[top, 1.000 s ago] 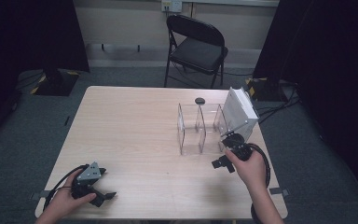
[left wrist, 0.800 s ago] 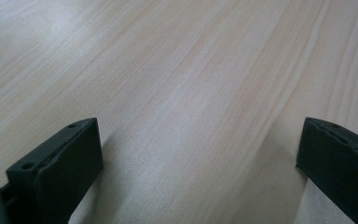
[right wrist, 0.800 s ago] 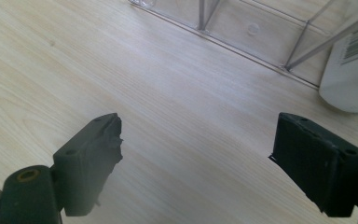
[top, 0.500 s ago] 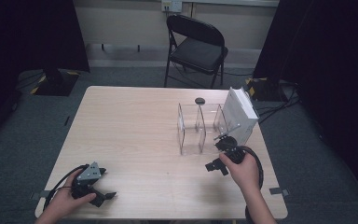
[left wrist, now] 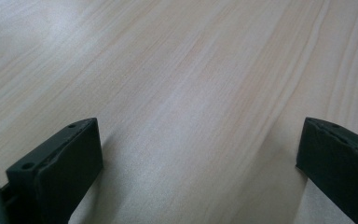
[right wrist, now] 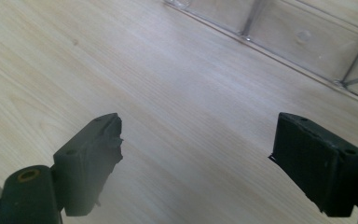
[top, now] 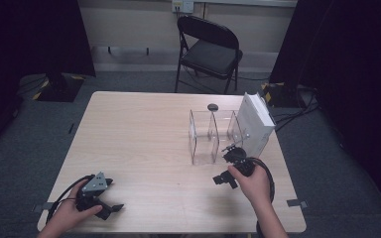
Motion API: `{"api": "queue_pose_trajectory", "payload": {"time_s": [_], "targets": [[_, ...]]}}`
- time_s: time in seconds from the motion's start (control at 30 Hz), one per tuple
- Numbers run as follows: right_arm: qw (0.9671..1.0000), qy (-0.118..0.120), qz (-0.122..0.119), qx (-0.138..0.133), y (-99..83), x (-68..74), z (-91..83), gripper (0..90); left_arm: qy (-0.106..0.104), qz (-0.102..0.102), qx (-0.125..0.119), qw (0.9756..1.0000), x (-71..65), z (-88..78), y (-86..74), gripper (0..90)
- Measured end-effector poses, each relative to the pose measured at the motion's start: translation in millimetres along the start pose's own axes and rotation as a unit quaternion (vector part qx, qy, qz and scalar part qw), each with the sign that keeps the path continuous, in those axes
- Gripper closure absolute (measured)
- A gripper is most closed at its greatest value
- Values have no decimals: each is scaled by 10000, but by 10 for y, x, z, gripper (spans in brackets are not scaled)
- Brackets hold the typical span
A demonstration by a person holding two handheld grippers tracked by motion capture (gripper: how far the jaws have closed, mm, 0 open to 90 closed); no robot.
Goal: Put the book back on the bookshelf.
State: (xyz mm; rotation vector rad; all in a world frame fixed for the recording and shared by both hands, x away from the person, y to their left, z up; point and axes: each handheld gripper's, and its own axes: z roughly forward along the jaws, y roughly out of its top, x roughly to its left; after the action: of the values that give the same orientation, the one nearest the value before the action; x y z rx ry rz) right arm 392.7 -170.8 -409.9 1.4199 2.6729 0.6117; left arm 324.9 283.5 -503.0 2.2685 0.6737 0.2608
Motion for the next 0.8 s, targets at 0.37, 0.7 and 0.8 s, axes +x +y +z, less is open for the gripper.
{"api": "queue_pose_trajectory", "payload": {"time_s": [0.37,0.7,0.8], "targets": [[9996,5,-286,69,36,138,87,145,0,-5,-13,10000,-1,2,0,0],[9987,110,-485,63,60,237,200,146,-1,11,-4,10000,1,1,0,0],[9986,114,-520,63,65,256,225,146,1,-14,-16,10000,-2,2,0,0]]}}
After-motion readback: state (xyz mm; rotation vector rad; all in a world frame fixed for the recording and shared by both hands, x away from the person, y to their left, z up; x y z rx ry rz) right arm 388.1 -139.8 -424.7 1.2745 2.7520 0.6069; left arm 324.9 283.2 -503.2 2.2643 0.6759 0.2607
